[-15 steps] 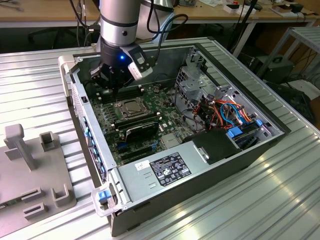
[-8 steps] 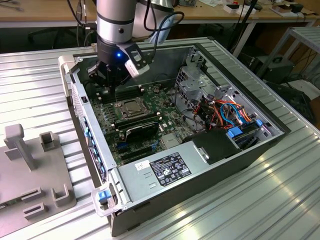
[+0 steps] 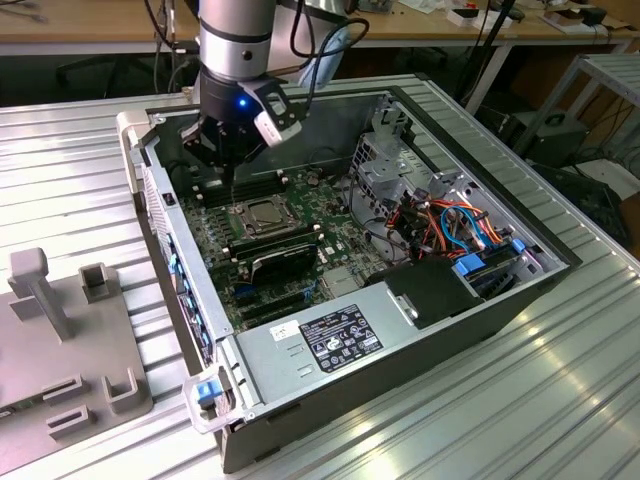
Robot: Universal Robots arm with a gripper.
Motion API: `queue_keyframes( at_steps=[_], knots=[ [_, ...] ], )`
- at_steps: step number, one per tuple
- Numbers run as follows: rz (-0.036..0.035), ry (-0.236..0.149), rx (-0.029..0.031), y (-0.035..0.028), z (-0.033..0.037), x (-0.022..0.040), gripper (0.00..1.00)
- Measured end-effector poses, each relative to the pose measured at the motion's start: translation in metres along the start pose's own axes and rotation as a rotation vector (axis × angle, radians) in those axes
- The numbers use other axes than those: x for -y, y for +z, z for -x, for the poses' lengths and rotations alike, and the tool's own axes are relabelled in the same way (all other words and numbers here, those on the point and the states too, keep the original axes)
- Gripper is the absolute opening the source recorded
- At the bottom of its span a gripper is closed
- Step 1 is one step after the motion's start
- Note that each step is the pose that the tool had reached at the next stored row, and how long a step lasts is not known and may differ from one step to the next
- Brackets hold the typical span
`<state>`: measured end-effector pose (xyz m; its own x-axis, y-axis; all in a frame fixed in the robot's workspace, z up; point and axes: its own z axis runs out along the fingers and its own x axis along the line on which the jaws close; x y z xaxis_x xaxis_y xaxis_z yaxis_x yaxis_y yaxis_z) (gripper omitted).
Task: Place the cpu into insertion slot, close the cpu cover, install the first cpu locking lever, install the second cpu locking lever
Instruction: 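Install the first cpu locking lever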
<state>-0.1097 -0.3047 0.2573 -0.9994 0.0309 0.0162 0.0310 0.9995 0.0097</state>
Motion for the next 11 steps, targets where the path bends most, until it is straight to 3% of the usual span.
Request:
queue_keyframes(
  at_steps=[5,9,10,11],
  knots=[
    [0.0000,0.000,0.0001,0.0010,0.0205,-0.0006,0.11],
    [0.0001,-0.001,0.0001,0.0019,0.0282,-0.0009,0.11],
    [0.0000,-0.001,0.0000,0.0030,0.0309,-0.0009,0.11],
    [0.0001,-0.001,0.0001,0.0070,0.0384,-0.0012,0.11]
  ],
)
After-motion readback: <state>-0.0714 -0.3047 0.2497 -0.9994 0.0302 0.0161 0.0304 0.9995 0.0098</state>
